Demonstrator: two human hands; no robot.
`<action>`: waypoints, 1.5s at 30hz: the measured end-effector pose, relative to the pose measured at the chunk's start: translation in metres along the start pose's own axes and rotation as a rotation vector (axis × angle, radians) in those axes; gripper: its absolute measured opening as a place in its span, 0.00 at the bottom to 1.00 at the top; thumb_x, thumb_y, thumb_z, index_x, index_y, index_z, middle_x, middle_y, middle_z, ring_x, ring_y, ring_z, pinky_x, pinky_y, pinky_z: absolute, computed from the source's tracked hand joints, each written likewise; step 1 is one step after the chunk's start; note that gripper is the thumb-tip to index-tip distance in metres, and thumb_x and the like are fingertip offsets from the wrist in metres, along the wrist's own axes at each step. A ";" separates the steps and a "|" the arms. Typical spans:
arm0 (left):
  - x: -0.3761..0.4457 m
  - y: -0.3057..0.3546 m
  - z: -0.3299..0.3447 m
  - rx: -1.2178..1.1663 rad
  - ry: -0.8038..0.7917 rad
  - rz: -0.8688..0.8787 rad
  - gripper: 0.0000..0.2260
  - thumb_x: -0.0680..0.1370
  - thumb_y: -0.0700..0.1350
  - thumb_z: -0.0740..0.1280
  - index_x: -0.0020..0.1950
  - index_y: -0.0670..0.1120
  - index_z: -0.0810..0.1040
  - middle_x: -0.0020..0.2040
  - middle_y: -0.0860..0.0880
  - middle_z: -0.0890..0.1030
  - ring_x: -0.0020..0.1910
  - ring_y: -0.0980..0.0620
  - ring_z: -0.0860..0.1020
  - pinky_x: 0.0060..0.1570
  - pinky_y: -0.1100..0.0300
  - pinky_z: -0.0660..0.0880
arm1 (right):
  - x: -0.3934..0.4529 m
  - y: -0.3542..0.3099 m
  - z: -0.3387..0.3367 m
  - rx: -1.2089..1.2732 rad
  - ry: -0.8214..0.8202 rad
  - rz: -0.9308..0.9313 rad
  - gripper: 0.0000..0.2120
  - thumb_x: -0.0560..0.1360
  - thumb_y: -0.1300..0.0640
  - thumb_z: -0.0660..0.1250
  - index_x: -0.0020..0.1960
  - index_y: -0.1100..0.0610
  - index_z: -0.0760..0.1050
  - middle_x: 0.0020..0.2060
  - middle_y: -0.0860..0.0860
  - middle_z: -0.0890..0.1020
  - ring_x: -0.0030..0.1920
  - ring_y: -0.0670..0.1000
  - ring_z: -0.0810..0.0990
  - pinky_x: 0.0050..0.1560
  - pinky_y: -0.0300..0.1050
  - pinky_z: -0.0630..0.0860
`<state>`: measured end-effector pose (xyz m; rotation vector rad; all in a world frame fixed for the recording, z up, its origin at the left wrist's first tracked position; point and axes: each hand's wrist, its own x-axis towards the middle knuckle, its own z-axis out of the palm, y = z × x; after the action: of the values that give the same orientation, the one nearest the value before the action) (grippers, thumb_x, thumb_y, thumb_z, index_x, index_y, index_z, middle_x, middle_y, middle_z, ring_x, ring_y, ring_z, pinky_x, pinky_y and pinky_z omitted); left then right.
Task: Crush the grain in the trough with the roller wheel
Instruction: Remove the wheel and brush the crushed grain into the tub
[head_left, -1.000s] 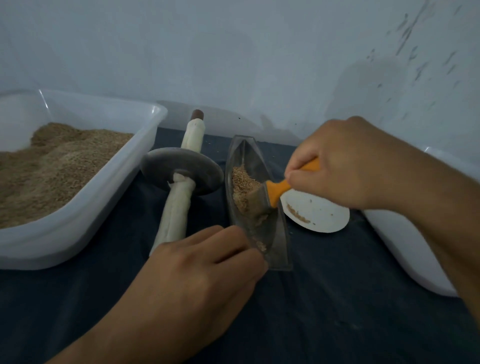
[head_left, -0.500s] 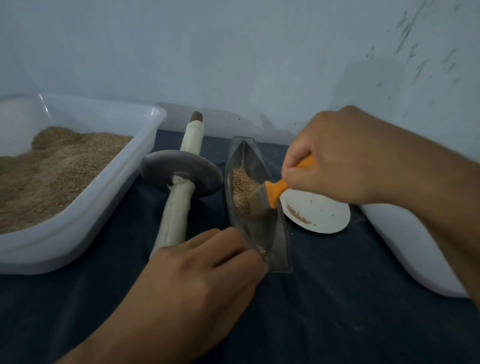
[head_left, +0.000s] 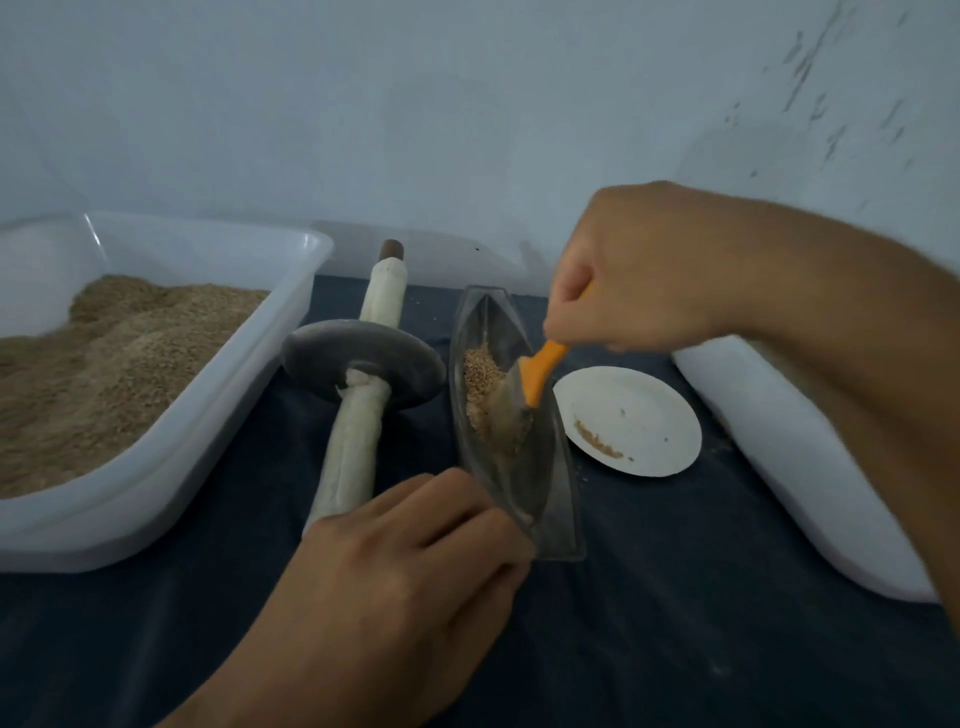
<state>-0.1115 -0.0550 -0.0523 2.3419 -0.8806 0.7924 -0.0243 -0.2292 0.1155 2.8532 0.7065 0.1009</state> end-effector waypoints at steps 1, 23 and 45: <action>0.000 -0.001 0.000 -0.039 0.004 -0.020 0.02 0.77 0.49 0.73 0.45 0.54 0.82 0.45 0.59 0.78 0.41 0.59 0.78 0.36 0.62 0.76 | -0.005 0.001 -0.004 0.065 -0.038 -0.011 0.12 0.73 0.46 0.66 0.42 0.51 0.85 0.28 0.49 0.81 0.26 0.46 0.74 0.32 0.45 0.75; 0.028 0.027 0.003 -1.049 -0.136 -1.307 0.23 0.71 0.58 0.73 0.65 0.59 0.74 0.47 0.55 0.84 0.40 0.44 0.86 0.39 0.49 0.84 | 0.058 0.031 0.088 0.154 0.311 0.082 0.14 0.82 0.50 0.63 0.48 0.53 0.85 0.39 0.52 0.84 0.37 0.51 0.78 0.40 0.46 0.76; 0.070 -0.010 0.038 -1.328 -0.238 -1.589 0.10 0.79 0.33 0.63 0.56 0.38 0.80 0.47 0.39 0.86 0.43 0.43 0.86 0.39 0.49 0.84 | 0.041 0.058 0.116 0.450 0.486 0.140 0.09 0.79 0.53 0.67 0.44 0.49 0.84 0.29 0.46 0.80 0.31 0.47 0.77 0.34 0.46 0.75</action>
<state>-0.0481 -0.1006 -0.0344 1.1670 0.4752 -0.6188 0.0514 -0.2805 0.0146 3.3455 0.6780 0.7699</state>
